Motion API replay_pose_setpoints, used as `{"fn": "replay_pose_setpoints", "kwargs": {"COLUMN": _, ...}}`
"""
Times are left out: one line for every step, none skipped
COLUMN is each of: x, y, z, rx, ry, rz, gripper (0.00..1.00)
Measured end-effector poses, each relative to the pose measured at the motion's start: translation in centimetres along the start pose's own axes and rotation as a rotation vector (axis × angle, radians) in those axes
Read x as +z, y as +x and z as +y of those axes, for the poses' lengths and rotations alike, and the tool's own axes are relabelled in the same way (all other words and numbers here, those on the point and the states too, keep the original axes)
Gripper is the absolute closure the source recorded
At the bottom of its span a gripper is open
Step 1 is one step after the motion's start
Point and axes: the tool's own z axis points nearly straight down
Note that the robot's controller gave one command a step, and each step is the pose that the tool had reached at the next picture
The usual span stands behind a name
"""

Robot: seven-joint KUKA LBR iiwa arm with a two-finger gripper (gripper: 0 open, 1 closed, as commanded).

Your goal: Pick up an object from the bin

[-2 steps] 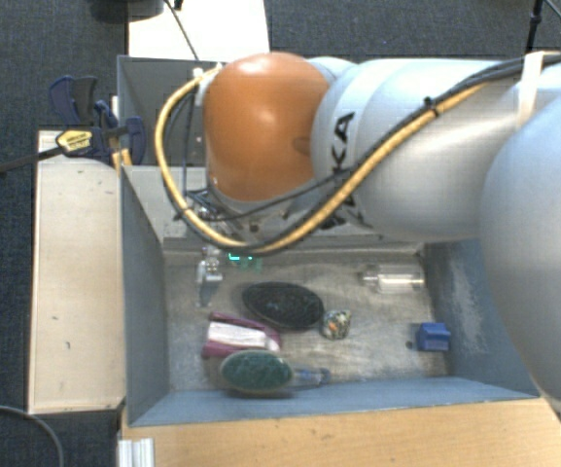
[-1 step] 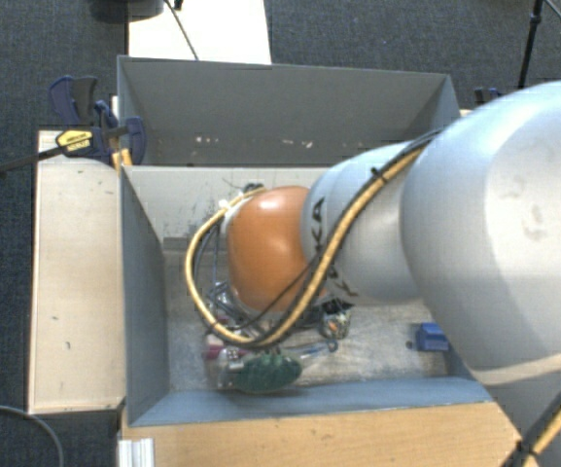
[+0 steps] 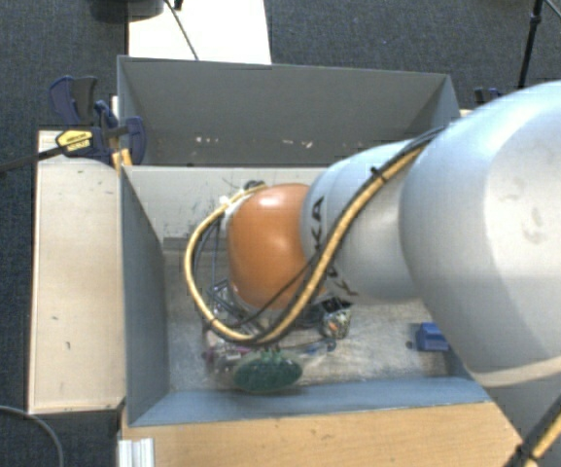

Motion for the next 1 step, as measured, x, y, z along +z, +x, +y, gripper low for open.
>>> {"fn": "replay_pose_setpoints", "kwargs": {"x": -17.50, "y": 1.32, "z": -0.16, "rx": -0.010, "ry": -0.001, "rz": -0.006, "gripper": 1.00}}
